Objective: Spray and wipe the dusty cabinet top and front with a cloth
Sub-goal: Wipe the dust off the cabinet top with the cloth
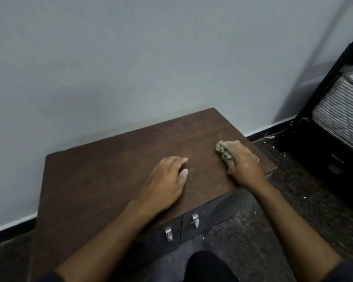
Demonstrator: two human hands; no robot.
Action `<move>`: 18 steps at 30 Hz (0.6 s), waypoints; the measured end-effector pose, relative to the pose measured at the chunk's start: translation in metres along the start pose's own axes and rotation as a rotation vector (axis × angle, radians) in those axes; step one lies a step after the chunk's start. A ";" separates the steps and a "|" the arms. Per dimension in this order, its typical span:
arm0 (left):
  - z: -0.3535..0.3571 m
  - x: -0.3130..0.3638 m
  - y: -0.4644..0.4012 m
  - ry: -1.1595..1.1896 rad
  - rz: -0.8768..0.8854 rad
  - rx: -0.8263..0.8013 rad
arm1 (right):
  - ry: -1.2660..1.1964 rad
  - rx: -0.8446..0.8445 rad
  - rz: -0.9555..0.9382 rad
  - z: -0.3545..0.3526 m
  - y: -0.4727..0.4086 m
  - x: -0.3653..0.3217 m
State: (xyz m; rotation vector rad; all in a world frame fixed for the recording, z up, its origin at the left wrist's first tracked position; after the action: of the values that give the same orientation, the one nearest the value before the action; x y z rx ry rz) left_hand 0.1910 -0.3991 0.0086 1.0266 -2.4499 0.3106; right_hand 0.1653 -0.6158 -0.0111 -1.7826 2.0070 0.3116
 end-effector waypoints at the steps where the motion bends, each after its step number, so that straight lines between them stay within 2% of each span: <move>1: 0.001 0.007 0.002 -0.001 0.004 0.001 | -0.009 0.030 0.049 -0.003 0.003 0.003; 3: 0.003 0.016 0.005 0.006 0.000 0.010 | -0.042 0.041 0.047 0.010 0.018 -0.027; 7: 0.001 0.023 0.023 0.031 -0.002 0.041 | -0.098 -0.101 -0.290 0.049 0.069 -0.125; 9: -0.002 0.022 0.042 0.027 0.006 0.047 | -0.083 -0.093 -0.253 0.039 0.075 -0.103; 13: -0.012 0.010 0.088 -0.007 -0.007 0.088 | -0.045 0.107 0.019 -0.001 0.075 -0.021; 15: -0.017 0.002 0.107 0.002 -0.034 0.134 | -0.035 0.145 0.005 0.005 0.079 -0.031; 18: -0.021 0.001 0.129 -0.013 -0.061 0.178 | -0.021 0.131 -0.156 0.044 0.093 -0.100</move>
State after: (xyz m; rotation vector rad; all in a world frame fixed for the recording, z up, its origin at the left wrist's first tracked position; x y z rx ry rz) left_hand 0.1047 -0.3024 0.0240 1.1771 -2.4313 0.5104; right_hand 0.0889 -0.4941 -0.0151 -1.8321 1.8164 0.1466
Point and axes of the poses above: each hand's wrist, its own y-axis away from the middle knuckle, its own z-axis out of the palm, x = y × z, the point moved 10 cm from there along -y, towards the middle knuckle, and after that the axes turned 12 degrees about -x, right-handed, at the moved point
